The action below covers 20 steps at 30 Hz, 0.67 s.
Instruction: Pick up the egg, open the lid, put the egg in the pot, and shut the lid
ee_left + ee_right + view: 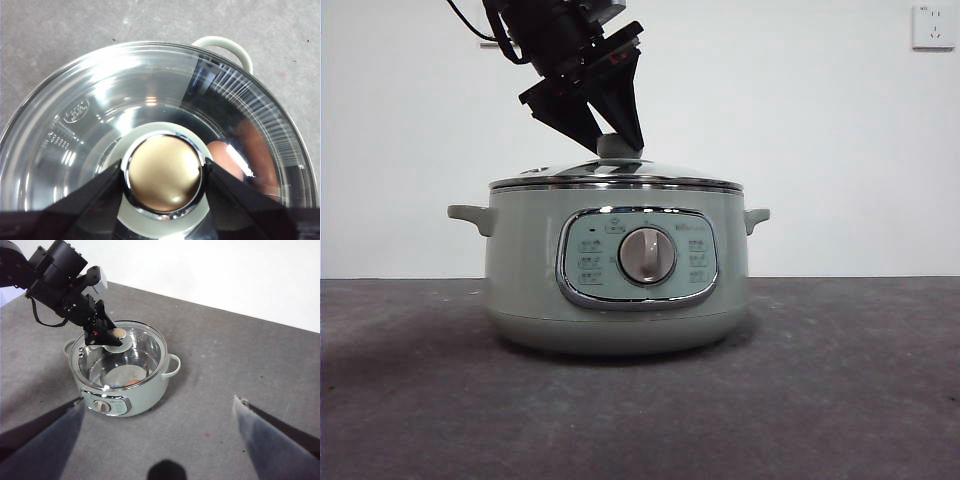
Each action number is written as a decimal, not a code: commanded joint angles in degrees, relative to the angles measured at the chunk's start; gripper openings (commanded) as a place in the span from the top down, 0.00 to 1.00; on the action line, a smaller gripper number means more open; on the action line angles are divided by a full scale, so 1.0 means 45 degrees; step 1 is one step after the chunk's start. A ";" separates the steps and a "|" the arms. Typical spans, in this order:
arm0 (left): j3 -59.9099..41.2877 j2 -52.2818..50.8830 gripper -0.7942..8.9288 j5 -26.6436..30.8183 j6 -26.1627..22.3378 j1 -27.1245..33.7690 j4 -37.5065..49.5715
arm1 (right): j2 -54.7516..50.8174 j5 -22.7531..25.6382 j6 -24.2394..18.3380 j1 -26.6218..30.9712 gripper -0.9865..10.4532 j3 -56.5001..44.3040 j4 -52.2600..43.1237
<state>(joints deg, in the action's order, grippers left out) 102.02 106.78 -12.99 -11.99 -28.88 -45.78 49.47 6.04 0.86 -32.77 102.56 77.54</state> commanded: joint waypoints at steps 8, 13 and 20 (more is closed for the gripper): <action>-0.0058 0.0194 0.53 -0.0112 0.0301 0.0044 -0.0427 | -0.0053 0.0039 0.0107 -0.0034 0.48 -0.0092 0.0296; -0.0053 -0.0044 0.45 -0.0107 0.0330 0.0126 -0.0437 | -0.0049 0.0039 0.0141 -0.0034 0.48 -0.0092 0.0296; 0.0136 -0.0729 0.45 -0.0107 0.0330 0.0146 -0.0398 | -0.0049 0.0039 0.0141 -0.0034 0.48 -0.0092 0.0296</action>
<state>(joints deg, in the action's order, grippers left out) 102.06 104.51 -13.21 -10.85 -28.45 -47.75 49.47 6.04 0.86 -32.77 102.56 77.54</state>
